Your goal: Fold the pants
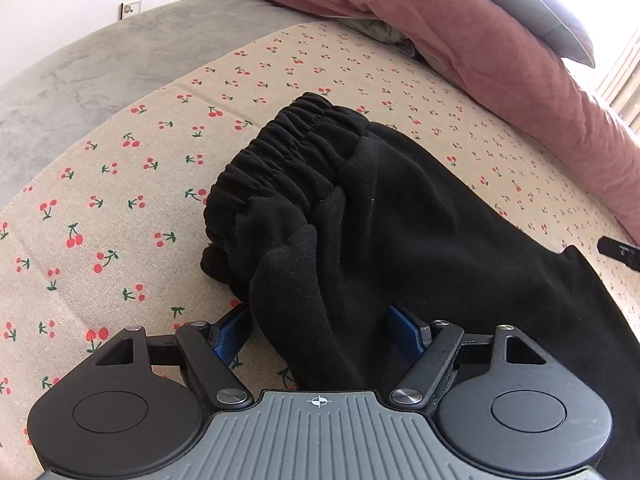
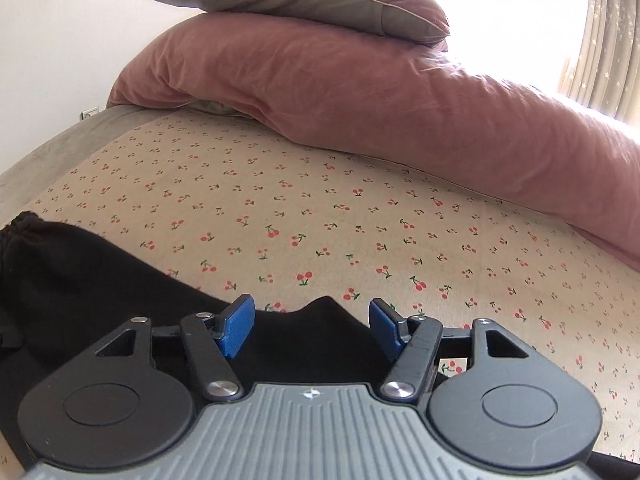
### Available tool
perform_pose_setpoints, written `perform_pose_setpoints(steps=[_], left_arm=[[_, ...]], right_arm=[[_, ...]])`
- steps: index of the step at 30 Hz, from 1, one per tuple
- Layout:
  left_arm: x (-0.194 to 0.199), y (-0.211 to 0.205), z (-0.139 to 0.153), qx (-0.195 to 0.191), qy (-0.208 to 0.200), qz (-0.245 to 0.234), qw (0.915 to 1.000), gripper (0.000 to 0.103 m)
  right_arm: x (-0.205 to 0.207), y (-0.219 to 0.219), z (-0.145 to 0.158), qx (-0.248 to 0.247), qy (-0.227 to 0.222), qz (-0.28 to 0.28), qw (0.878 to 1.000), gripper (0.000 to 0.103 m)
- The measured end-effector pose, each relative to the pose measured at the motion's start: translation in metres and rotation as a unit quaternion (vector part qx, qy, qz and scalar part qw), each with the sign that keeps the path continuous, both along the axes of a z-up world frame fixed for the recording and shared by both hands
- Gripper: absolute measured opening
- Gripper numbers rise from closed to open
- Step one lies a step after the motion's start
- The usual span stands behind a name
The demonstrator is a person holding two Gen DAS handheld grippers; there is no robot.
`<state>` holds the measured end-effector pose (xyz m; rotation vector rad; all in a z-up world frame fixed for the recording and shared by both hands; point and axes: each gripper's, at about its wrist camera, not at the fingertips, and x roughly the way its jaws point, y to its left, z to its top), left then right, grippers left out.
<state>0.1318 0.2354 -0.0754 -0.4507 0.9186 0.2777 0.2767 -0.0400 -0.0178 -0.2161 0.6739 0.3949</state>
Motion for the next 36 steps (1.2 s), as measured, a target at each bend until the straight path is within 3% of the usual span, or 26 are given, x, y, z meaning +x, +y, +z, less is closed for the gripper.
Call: perform_pose_setpoints(steps=[4, 8, 9, 10, 11, 13, 20, 23, 26, 28, 30, 33, 36], left_arm=[[0.001, 0.004, 0.001, -0.008, 0.003, -0.005, 1.0000, 0.076], [-0.001, 0.010, 0.001, 0.002, 0.002, -0.010, 0.9999, 0.076], [-0.002, 0.011, 0.000, 0.005, 0.002, -0.009, 0.9999, 0.076], [-0.003, 0.012, 0.000, 0.005, 0.002, -0.007, 1.0000, 0.076], [-0.004, 0.014, -0.001, 0.003, 0.000, -0.005, 1.0000, 0.074], [-0.005, 0.013, 0.000, 0.010, 0.001, -0.002, 0.9999, 0.073], [-0.001, 0.003, -0.001, 0.047, 0.014, 0.003, 0.9988, 0.073], [0.001, 0.001, -0.001, 0.056, 0.018, 0.007, 0.9982, 0.075], [-0.001, 0.000, 0.001, 0.055, 0.018, 0.012, 0.9982, 0.075], [-0.009, 0.002, 0.010, 0.051, 0.011, 0.032, 0.9981, 0.074], [-0.022, 0.002, 0.028, 0.055, -0.016, 0.055, 0.9968, 0.068], [-0.038, 0.000, 0.059, 0.049, -0.098, 0.071, 0.9915, 0.070], [-0.035, -0.007, 0.065, 0.032, -0.147, 0.031, 0.9881, 0.071]], right_arm=[[0.038, -0.007, -0.014, -0.002, 0.031, -0.021, 0.999, 0.056], [0.051, 0.000, -0.033, -0.008, 0.057, 0.015, 0.998, 0.055], [0.052, 0.004, -0.039, -0.014, 0.067, 0.025, 0.997, 0.049], [0.053, 0.010, -0.047, -0.021, 0.083, 0.036, 0.996, 0.022], [0.052, 0.013, -0.052, -0.024, 0.092, 0.048, 0.994, 0.005], [0.041, 0.018, -0.054, -0.045, 0.070, 0.061, 0.995, 0.000], [0.025, 0.014, -0.030, -0.022, -0.010, 0.005, 1.000, 0.000], [0.035, 0.031, -0.064, -0.072, 0.009, -0.008, 0.997, 0.000], [0.011, 0.050, -0.063, -0.139, -0.059, -0.021, 0.988, 0.008], [-0.007, 0.047, -0.040, -0.100, -0.100, -0.031, 0.990, 0.024], [-0.026, 0.044, -0.020, -0.034, -0.108, -0.011, 0.994, 0.032], [-0.050, 0.058, -0.014, 0.027, -0.072, 0.057, 0.995, 0.031], [-0.066, 0.089, -0.039, 0.054, -0.001, 0.100, 0.994, 0.031]])
